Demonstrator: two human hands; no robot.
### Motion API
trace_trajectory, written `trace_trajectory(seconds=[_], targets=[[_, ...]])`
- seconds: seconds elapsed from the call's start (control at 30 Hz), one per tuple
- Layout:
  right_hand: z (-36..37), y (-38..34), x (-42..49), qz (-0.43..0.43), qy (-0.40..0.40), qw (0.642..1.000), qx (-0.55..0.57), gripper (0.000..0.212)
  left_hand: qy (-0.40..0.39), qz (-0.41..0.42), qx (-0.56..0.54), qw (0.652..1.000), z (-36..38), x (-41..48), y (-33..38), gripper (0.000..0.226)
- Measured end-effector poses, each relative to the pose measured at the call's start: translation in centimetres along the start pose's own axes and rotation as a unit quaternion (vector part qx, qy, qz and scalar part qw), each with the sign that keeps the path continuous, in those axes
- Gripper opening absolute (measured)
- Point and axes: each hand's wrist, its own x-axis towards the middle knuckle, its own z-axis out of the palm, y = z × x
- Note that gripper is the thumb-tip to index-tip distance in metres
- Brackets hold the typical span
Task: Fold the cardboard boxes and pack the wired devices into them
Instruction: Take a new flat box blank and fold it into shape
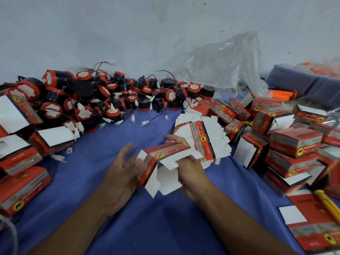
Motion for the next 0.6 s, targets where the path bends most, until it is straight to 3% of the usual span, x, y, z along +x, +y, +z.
trace_trajectory(seconds=[0.07,0.17,0.33,0.43,0.6], targets=[[0.0,0.2,0.1,-0.031,0.029,0.999,-0.023,0.032,-0.044,0.032,0.020,0.998,-0.3,0.1,-0.1,0.135],[0.4,-0.1,-0.3,-0.071,0.027,0.995,-0.068,0.032,-0.166,0.030,0.153,0.974,-0.7,-0.2,-0.2,0.117],[0.4,-0.1,-0.6,-0.121,0.000,0.988,-0.092,0.033,-0.201,0.070,0.244,0.946,0.0,-0.5,-0.2,0.094],[0.5,-0.5,-0.9,-0.153,-0.006,0.984,-0.096,0.024,-0.140,0.110,0.299,0.937,0.7,-1.0,-0.3,0.082],[0.7,-1.1,-1.0,-0.152,-0.060,0.975,-0.148,0.032,0.047,0.209,0.263,0.941,1.3,-1.0,-0.3,0.031]])
